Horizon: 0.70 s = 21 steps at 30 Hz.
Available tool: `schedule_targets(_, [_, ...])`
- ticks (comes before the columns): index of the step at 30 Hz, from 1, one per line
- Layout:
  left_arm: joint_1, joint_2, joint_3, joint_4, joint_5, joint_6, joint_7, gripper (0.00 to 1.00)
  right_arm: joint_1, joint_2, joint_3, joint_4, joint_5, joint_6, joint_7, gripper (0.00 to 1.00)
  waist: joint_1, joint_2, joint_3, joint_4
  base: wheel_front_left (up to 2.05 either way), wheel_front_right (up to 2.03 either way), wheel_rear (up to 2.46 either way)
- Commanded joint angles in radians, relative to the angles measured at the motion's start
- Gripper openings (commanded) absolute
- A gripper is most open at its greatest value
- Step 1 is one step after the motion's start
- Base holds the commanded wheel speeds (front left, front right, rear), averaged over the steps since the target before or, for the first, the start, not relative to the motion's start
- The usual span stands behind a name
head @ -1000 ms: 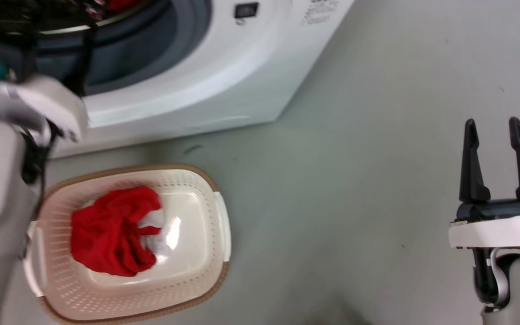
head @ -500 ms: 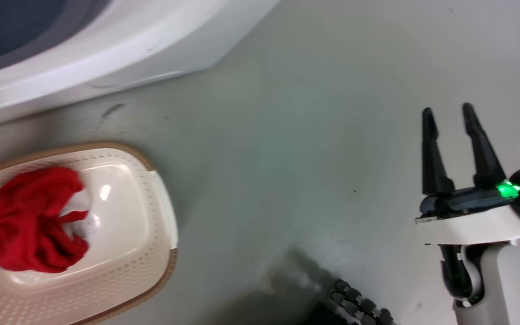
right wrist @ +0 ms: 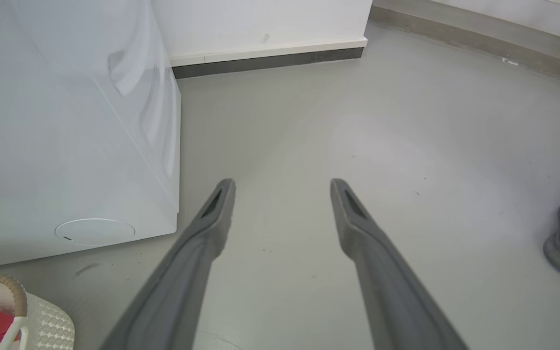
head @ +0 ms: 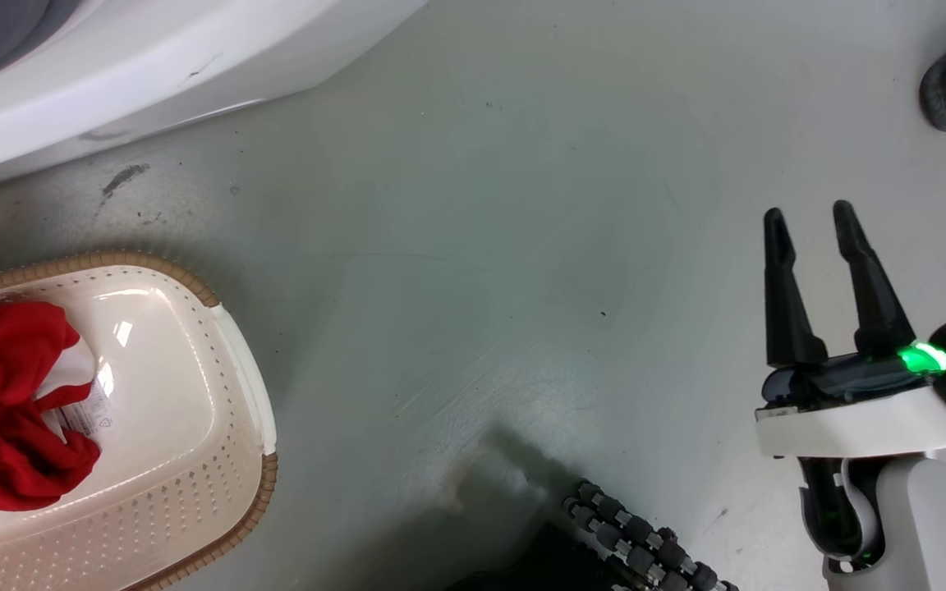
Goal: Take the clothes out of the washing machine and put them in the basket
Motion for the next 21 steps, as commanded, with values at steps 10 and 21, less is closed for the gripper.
schedule_targets(10, [-0.005, 0.012, -0.040, 0.039, -0.005, -0.003, -0.070, 0.00, -0.020, 0.001, 0.000, 0.002, -0.005, -0.001, -0.002, 1.00, -0.0001, 0.0000, 0.008, 0.007, 0.00, 0.00, 0.00])
schedule_targets(21, [0.062, 0.016, -0.066, -0.035, -0.070, -0.003, -0.431, 0.00, -0.064, 0.001, -0.066, 0.010, -0.076, -0.001, -0.002, 1.00, -0.0001, 0.0000, -0.073, 0.082, 0.00, 0.00, 0.00])
